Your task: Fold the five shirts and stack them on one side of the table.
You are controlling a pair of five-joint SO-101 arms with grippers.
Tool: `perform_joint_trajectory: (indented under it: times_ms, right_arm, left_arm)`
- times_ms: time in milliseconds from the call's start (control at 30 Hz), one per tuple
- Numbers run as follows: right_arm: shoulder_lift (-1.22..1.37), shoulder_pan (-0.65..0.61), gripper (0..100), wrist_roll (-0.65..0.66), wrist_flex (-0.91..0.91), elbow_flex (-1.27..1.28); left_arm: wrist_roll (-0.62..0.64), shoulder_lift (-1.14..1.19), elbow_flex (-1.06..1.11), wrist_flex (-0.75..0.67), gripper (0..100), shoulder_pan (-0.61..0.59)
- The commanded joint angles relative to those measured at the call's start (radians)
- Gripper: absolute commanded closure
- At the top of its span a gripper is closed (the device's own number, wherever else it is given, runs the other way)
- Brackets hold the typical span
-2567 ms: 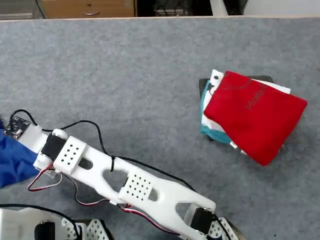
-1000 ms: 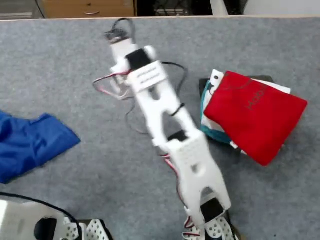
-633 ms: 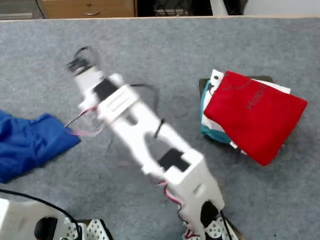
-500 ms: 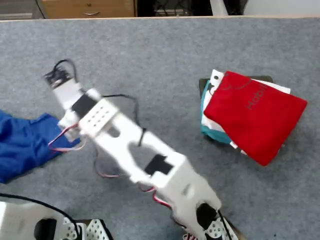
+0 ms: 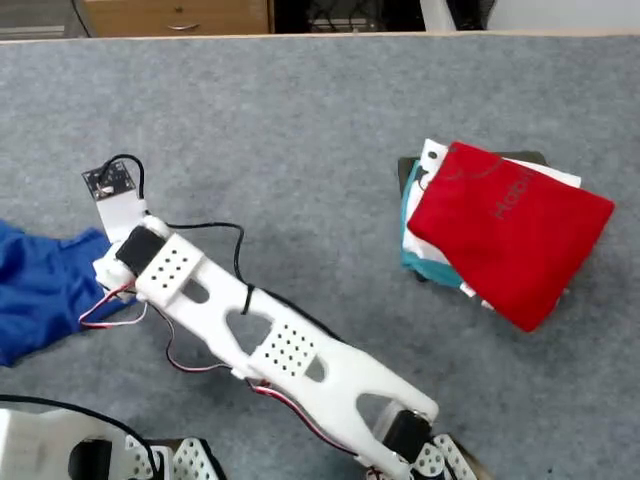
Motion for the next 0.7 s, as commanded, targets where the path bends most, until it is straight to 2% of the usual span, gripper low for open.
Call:
perform_joint_trajectory:
  times_ms: [0, 100, 167, 300, 467, 567, 667]
  right_arm:
    - [0.016, -0.054, 80.9, -0.017, 0.077, -0.068]
    - [0.015, -0.058, 91.8, -0.008, 0.129, -0.051]
    - [0.016, -0.058, 99.0, 0.044, 0.166, -0.051]
    - [-0.002, -0.025, 98.5, 0.1, 0.252, -0.068]
    - [-0.131, 0.135, 98.6, 0.155, 0.253, -0.013]
    - [-0.282, 0.236, 98.6, 0.196, 0.255, 0.165]
    - [-0.481, 0.318, 98.6, 0.292, 0.253, 0.492]
  left_arm:
    - [-0.009, -0.012, -0.002, 0.003, 81, -0.002]
    - [-0.009, -0.017, -0.002, 0.002, 81, -0.002]
    - [-0.009, -0.017, -0.002, 0.0, 81, -0.002]
    - [-0.008, -0.017, -0.013, -0.003, 81, 0.008]
    - [-0.009, -0.017, -0.013, -0.003, 81, 0.116]
    - [-0.009, -0.015, -0.048, 0.003, 81, 0.208]
    - [-0.002, -0.008, -0.099, 0.006, 81, 0.314]
